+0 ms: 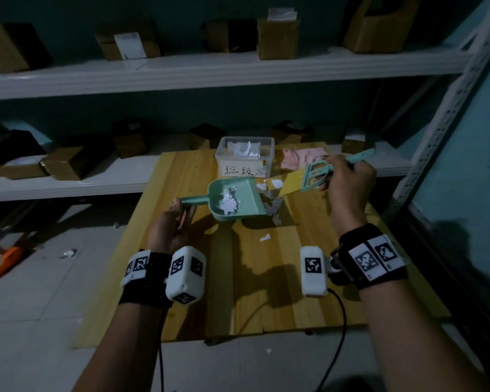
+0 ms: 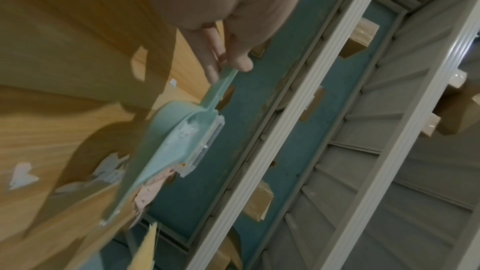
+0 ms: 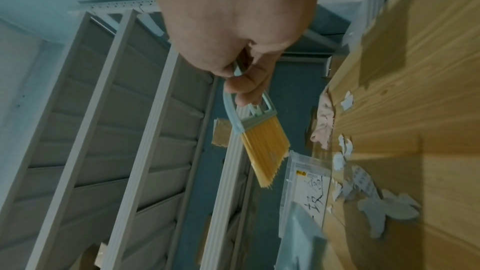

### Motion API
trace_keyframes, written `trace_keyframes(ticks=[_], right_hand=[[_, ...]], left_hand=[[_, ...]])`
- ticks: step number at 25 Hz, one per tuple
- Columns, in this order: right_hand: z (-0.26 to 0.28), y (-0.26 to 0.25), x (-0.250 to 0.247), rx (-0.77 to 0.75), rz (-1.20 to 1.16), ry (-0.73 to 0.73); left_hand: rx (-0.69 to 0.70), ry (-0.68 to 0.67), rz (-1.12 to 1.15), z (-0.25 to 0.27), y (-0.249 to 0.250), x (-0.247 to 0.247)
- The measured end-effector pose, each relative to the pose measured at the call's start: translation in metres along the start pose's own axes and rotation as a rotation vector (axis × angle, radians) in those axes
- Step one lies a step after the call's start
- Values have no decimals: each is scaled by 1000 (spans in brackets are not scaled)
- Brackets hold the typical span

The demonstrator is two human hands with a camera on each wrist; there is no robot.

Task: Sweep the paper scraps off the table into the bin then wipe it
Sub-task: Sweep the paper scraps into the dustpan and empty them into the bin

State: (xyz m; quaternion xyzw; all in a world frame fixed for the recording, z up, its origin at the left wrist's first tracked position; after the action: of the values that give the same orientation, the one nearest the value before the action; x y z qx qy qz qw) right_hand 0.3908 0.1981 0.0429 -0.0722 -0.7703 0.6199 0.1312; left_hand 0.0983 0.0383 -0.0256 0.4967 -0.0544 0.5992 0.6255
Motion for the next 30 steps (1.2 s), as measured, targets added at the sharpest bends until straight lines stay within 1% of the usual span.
trace_keyframes(ticks=[4,6,7,9,10,12,13,15,17,19,21,24,30], right_hand=[[-4,-3,-5,33,-18,-4],[-7,-4,-5,58,-30,-9],[-11,-3,-6,69,-38,-5],[-17,-2,-10,82,-51,8],[-18,-1,-12,91,-58,13],[-20,0,-14,113,-79,12],[-21,1,-15,124,-88,8],[-21,2,-15,144,-108,-2],[-20,3,-16,157,-118,-17],[-18,0,-16,135,-90,-38],[-15,-3,-14,85,-22,-62],[-11,-3,-12,64,32,-104],[-9,-11,-19,37,-1,-162]], left_hand=[[126,-44,7,-10,9,11],[192,-73,-45,-21,20,23],[153,-86,-31,-25,20,33],[90,-64,111,-43,23,55],[82,-86,89,-48,22,71],[230,-107,-149,-49,29,98],[296,-102,-209,-49,33,107],[395,-98,-273,-50,39,123],[493,-40,-348,-46,44,138],[540,28,-327,-37,41,151],[619,55,-340,-32,38,164],[740,117,-542,-27,36,180],[935,58,-640,-2,39,209]])
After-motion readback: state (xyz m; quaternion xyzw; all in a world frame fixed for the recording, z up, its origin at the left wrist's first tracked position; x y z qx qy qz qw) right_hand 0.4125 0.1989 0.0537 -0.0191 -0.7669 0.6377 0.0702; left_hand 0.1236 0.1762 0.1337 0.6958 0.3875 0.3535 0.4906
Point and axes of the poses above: each hand's wrist, its own z-axis away from the middle knuckle, its own x-axis out of the palm, y = z × x, the point moved 7 cm from there along -z, towards the middle knuckle, and after that the axes turned 1 degree about -z, right-handed, at the moved point
